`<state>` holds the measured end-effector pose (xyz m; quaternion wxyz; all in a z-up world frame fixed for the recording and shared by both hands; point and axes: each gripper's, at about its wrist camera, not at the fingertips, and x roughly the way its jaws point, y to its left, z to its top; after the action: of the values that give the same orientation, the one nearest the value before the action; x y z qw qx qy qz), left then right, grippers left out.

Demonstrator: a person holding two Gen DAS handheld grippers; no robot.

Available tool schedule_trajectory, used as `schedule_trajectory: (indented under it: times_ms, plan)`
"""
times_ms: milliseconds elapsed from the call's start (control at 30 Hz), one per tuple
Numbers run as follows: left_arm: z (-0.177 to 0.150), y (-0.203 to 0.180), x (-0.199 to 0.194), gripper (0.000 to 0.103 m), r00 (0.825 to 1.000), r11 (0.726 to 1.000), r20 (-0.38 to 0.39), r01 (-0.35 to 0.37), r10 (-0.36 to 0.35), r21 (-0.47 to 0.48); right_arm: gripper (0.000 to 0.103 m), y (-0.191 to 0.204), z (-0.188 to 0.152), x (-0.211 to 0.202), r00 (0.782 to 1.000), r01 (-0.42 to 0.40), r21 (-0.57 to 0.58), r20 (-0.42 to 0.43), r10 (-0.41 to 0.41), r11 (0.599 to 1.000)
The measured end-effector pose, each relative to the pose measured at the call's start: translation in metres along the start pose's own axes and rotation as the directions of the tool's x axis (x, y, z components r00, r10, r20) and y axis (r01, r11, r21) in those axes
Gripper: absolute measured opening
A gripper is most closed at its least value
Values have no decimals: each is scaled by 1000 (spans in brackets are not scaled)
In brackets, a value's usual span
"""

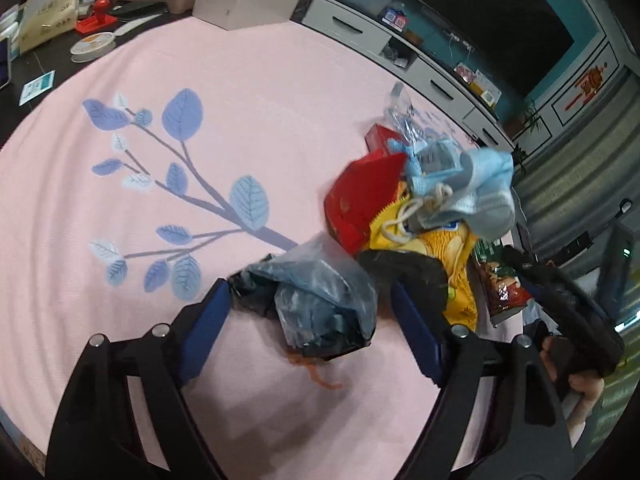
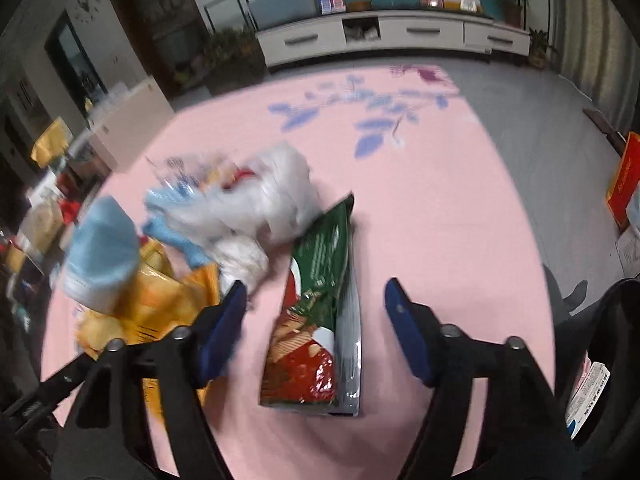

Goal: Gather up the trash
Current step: 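Grasp the grey plastic bag with the left tool while the right tool grasps the green snack bag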

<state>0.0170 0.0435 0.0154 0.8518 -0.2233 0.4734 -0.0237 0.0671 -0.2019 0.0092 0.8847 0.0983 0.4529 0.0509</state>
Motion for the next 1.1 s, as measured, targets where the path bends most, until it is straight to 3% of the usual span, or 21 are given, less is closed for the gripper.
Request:
schedule_trajectory:
  times_ms: [67,300,333,500,700,1100]
  plan:
    - [-2,0,5,81,1000,1000,-15,3,-3,-5,58,1,-4,7,1000,2,-9,-21,-2,1000]
    - [-6,-3,7,65,1000,1000,-8,-9,9,-10,33,5,-8,13,999,5,-37,-39,-6,999]
    - [-6,-4,8,62,1000,1000,-7,-8,8,-7,23,5,-10,13,999,7,-38,-39,-9,999]
    - [-6,-9,2,55,1000,1000,0,11,-11,-5,16,1,-14,7,999,21,-25,-31,-21,999]
    - [-4,-12,-27,54,995,998,70,67,-66,-12,15,-8,-16,-12,1000,13,17,-7,-13,1000]
    - [-15,-18,-65,55,978,991,156,135,-136,16,15,-8,-36,-91,985,40,39,163,-46,998]
